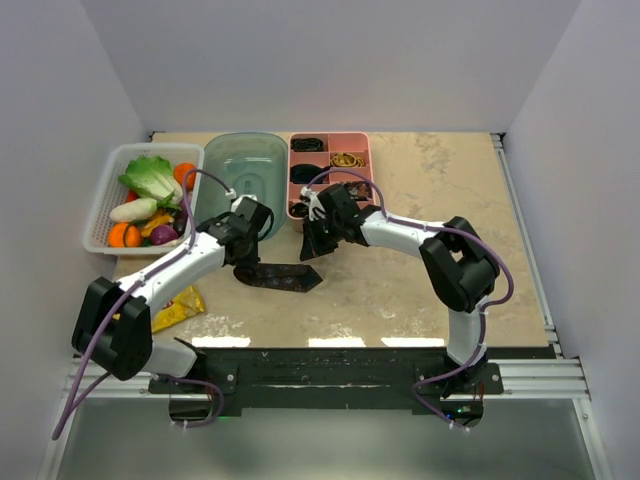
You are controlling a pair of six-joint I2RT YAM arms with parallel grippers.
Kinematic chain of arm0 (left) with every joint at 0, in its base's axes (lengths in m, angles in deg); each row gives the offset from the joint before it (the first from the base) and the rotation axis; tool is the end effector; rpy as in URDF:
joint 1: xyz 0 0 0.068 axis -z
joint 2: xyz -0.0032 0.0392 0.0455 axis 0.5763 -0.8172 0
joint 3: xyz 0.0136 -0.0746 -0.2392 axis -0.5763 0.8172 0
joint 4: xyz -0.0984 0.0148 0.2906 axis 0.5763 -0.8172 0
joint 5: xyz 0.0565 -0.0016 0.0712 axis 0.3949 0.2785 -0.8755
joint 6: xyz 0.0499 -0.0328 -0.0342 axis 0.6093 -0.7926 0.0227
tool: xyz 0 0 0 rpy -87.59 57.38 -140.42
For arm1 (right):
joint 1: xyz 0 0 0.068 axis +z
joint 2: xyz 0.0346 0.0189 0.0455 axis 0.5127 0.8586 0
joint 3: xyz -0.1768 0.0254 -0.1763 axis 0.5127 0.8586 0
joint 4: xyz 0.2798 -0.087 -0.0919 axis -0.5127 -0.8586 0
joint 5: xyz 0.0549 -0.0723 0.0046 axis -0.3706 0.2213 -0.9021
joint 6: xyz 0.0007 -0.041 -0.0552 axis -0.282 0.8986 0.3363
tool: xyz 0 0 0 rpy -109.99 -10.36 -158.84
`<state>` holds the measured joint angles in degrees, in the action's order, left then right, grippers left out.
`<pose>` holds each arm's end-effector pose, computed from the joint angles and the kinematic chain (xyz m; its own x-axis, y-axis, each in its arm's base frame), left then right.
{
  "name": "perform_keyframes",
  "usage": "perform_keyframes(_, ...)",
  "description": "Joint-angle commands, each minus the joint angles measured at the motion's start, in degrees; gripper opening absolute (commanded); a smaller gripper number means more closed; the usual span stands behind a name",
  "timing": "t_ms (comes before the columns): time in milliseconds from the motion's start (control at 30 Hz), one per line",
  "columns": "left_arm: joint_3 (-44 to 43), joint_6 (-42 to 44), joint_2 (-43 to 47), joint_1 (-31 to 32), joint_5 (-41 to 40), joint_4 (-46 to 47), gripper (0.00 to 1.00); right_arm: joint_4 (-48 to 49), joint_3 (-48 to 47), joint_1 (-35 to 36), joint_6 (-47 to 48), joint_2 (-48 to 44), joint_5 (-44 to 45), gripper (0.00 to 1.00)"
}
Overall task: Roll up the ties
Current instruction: Roll the tie at the center of the board.
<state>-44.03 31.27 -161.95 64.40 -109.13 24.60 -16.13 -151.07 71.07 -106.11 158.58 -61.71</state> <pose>0.2901 -0.1385 0.1649 -0.8379 -0.0665 -0.5418 -0.1255 0.9894 0.0727 0.3382 0.3144 0.1147 -0.8297 -0.2538 -0.4971 -0.5179 0.6823 0.5160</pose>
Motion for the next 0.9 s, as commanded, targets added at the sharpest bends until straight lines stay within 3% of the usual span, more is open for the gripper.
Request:
perform_keyframes(0,-3.55,-0.47,-1.16,1.11,-5.24,-2.73,0.00,0.12,0.43,-0.50,0.71,-3.81,1.36,0.00)
perform_keyframes(500,-7.50,-4.34,-9.15,9.19,-15.08,-9.42,0.00,-0.49,0.78,-0.85,1.06,-3.37,1.89,0.00)
perform_keyframes(867,-9.43,-5.66,-15.83,14.82,-16.76,-10.83,0.00,-0.67,1.04,-1.20,1.15,-3.11,2.33,0.00)
